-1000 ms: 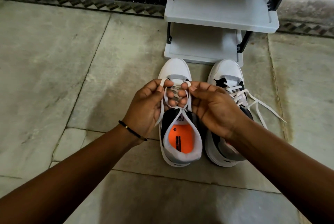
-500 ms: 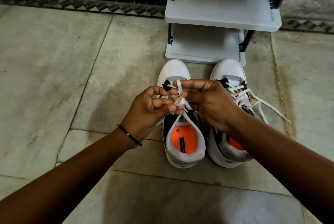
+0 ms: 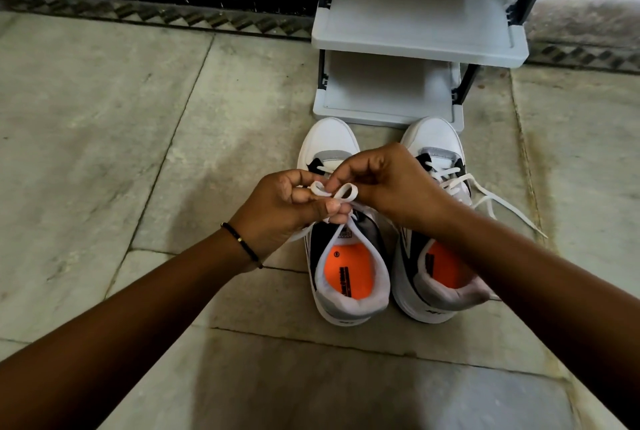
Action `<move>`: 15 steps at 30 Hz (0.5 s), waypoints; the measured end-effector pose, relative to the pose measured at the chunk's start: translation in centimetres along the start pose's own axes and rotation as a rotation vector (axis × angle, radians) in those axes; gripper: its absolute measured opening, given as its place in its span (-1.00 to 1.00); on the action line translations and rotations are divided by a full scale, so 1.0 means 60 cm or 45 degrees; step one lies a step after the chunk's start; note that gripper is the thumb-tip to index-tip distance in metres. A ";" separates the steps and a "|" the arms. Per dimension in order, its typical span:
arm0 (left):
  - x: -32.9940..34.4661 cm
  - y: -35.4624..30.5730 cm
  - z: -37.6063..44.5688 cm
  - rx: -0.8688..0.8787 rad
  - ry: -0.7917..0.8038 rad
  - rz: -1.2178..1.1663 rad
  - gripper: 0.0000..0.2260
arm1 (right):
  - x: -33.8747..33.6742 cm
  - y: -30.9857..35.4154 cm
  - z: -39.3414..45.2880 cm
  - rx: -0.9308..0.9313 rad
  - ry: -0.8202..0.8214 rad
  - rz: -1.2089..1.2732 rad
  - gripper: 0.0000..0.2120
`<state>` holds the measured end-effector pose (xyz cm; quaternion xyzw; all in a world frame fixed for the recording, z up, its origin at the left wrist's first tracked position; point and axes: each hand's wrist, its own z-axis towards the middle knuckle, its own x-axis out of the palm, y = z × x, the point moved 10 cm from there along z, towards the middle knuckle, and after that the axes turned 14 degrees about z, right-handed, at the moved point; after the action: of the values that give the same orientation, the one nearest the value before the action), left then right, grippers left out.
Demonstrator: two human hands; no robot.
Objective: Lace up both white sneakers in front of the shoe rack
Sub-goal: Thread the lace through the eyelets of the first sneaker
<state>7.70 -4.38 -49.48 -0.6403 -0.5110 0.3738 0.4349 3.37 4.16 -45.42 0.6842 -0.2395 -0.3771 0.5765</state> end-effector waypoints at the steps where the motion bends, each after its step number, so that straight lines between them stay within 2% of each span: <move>1: -0.001 0.000 0.000 0.001 -0.007 0.024 -0.70 | 0.006 0.006 0.000 -0.010 0.095 -0.090 -0.84; 4: -0.004 -0.003 0.001 0.017 -0.037 0.112 -0.77 | 0.012 0.014 -0.005 0.018 0.261 -0.214 -0.83; 8: -0.010 -0.012 0.003 0.049 -0.064 0.186 -0.93 | 0.005 0.029 -0.011 -0.096 0.150 -0.348 -0.95; 12: -0.014 -0.016 -0.001 0.071 -0.053 0.203 -0.90 | -0.011 -0.001 -0.016 0.022 -0.014 -0.099 -0.87; 14: -0.008 -0.018 -0.003 0.079 -0.009 0.210 -0.86 | -0.012 -0.012 -0.020 0.062 -0.003 0.020 -0.93; 15: -0.005 -0.020 -0.005 0.087 -0.003 0.244 -0.85 | -0.009 -0.011 -0.022 0.056 0.016 0.037 -0.90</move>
<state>7.49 -4.61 -48.22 -0.6708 -0.4347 0.4316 0.4181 4.01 5.54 -45.85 0.6955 -0.2539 -0.3590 0.5683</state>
